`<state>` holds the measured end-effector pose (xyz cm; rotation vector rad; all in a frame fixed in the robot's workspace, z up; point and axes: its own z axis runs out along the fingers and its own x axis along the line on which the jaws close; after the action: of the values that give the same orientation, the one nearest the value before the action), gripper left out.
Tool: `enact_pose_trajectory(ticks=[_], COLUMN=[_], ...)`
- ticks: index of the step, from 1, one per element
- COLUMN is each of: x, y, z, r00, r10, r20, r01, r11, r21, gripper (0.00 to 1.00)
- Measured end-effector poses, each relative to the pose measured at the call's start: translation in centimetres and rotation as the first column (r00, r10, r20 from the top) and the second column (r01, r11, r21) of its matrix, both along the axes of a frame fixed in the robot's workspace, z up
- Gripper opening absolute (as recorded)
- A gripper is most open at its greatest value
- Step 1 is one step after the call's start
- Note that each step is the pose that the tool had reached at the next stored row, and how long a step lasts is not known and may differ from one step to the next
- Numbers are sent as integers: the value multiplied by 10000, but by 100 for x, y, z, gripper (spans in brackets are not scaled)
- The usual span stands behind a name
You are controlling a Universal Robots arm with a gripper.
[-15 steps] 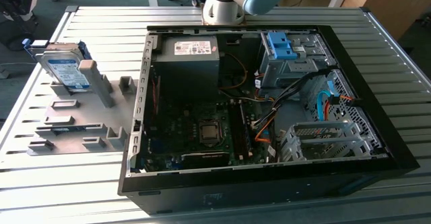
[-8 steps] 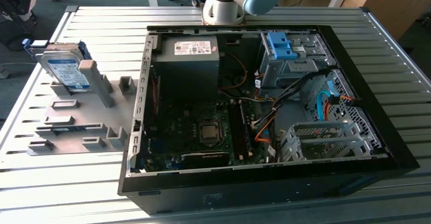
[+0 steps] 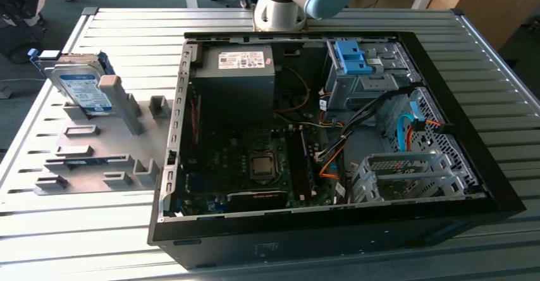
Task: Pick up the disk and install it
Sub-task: 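Pick up the disk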
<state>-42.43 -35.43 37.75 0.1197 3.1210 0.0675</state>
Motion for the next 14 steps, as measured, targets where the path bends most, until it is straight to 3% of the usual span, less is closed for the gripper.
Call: enact_pose_trajectory(ticks=[4, 7, 11, 14], x=[-1, 0, 0, 0], y=[0, 0, 0, 0], z=[1, -1, -1, -2], r00=[9997, 9970, 9889, 9792], r10=[232, 771, 1486, 2027], r20=[-1, 1, 0, 0], r01=[-232, -771, -1486, -2027], r11=[9997, 9970, 9889, 9792], r21=[0, 0, 0, 0], gripper=[11, 11, 11, 11])
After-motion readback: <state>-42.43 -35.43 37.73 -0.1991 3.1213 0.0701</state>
